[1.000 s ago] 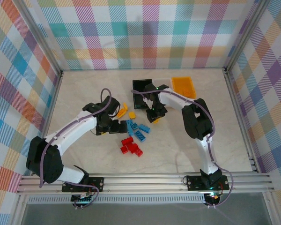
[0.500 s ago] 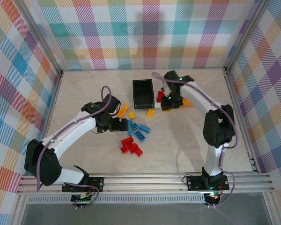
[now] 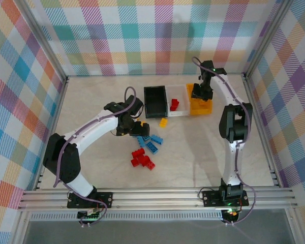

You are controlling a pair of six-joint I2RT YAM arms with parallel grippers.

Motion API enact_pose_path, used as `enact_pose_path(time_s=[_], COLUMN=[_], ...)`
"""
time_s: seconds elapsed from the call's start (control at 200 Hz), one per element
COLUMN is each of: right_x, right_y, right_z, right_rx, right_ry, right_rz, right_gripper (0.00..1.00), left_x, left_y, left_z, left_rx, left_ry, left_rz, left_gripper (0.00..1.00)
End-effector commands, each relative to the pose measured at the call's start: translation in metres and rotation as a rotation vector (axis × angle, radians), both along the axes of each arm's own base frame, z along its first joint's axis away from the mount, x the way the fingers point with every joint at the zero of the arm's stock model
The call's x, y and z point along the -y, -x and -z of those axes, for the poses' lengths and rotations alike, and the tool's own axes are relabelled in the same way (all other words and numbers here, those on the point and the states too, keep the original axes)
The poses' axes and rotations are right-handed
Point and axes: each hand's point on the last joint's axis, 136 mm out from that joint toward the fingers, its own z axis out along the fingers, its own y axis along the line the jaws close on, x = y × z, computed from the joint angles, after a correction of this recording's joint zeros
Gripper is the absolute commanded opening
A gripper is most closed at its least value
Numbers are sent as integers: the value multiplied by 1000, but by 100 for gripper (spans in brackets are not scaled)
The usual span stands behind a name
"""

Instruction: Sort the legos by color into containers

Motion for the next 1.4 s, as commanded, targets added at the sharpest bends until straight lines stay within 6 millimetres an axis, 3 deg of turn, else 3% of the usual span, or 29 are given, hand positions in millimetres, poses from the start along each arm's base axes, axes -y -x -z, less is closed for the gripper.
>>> enact_pose_path(time_s=[0.0, 0.15, 0.36, 0.5, 0.685, 0.945, 1.215, 1.395], right_x=[-1, -1, -5, -11, -20, -18, -17, -22], right_y=[-4, -11, -13, -2, 23, 51, 60, 65], right_z=[5, 10, -4, -22, -43, -55, -62, -62], right_rx=[-37, -40, -21, -19, -19, -48, -51, -56], right_ry=[-23, -24, -43, -88, -165, -159, -164, -175], right_rz=[37, 33, 7, -4, -8, -39, -33, -34], right_gripper=[35, 40, 59, 62, 62, 62, 62, 62], left_x=[-10, -25, -44, -55, -46, -37, -40, -46], left_y=[4, -15, -52, -79, -105, -123, -125, -127], left_z=[4, 6, 16, 25, 42, 77, 97, 104], left_rx=[-46, -51, -44, -37, -13, -54, -85, -89], left_ry=[-46, -16, 12, 34, 5, -7, -31, -44], left_rz=[4, -64, -91, -91, 67, 168, 188, 160], left_gripper=[98, 98, 97, 93, 86, 81, 76, 67])
